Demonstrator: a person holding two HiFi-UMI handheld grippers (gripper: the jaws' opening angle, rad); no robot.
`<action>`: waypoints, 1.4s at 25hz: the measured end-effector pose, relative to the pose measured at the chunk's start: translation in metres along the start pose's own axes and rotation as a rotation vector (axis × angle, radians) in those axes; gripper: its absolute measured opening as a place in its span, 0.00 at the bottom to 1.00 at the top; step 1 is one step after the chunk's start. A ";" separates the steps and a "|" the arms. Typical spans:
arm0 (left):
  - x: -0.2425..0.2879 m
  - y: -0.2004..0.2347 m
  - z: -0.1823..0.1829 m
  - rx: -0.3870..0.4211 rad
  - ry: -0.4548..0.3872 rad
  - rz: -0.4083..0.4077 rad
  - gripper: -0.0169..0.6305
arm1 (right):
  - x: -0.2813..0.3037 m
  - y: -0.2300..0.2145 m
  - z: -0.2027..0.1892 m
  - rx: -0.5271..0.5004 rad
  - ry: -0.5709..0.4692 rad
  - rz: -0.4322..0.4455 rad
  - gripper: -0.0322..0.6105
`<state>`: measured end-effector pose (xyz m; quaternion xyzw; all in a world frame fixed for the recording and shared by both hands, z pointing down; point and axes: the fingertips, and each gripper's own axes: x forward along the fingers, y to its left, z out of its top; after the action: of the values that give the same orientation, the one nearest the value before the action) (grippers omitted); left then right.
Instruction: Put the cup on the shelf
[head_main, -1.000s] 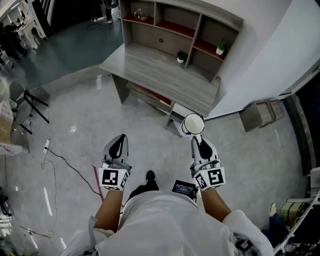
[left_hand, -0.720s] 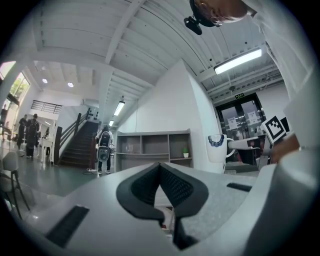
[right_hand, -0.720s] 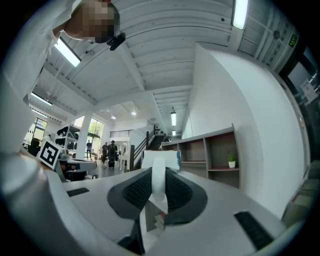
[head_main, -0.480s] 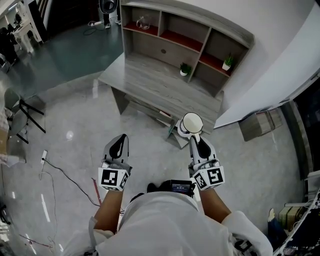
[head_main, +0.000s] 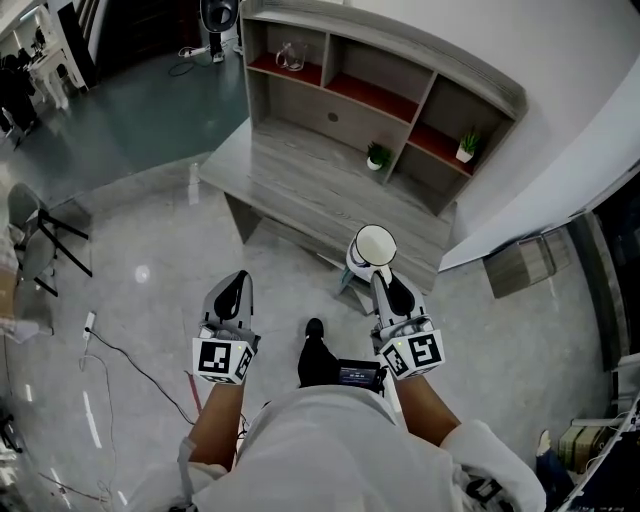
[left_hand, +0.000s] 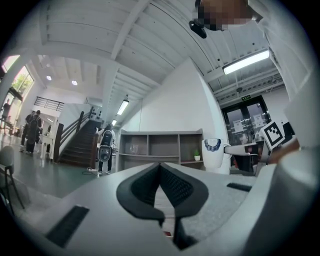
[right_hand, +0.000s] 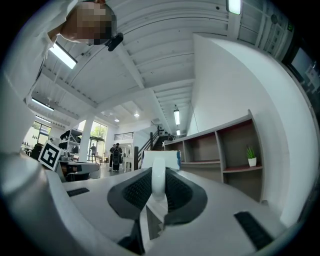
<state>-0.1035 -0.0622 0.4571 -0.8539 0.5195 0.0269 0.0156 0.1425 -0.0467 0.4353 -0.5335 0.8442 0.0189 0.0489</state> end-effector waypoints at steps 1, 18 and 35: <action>0.009 0.003 0.000 0.005 0.001 -0.005 0.04 | 0.009 -0.004 -0.001 0.002 0.001 0.001 0.17; 0.212 0.053 -0.007 0.007 0.043 -0.061 0.04 | 0.175 -0.116 -0.010 0.018 -0.017 0.050 0.17; 0.339 0.066 -0.012 0.022 0.055 -0.190 0.04 | 0.254 -0.182 -0.015 0.047 -0.053 -0.008 0.17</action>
<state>-0.0060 -0.3934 0.4478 -0.8994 0.4368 -0.0037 0.0132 0.1982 -0.3544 0.4281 -0.5350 0.8406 0.0129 0.0838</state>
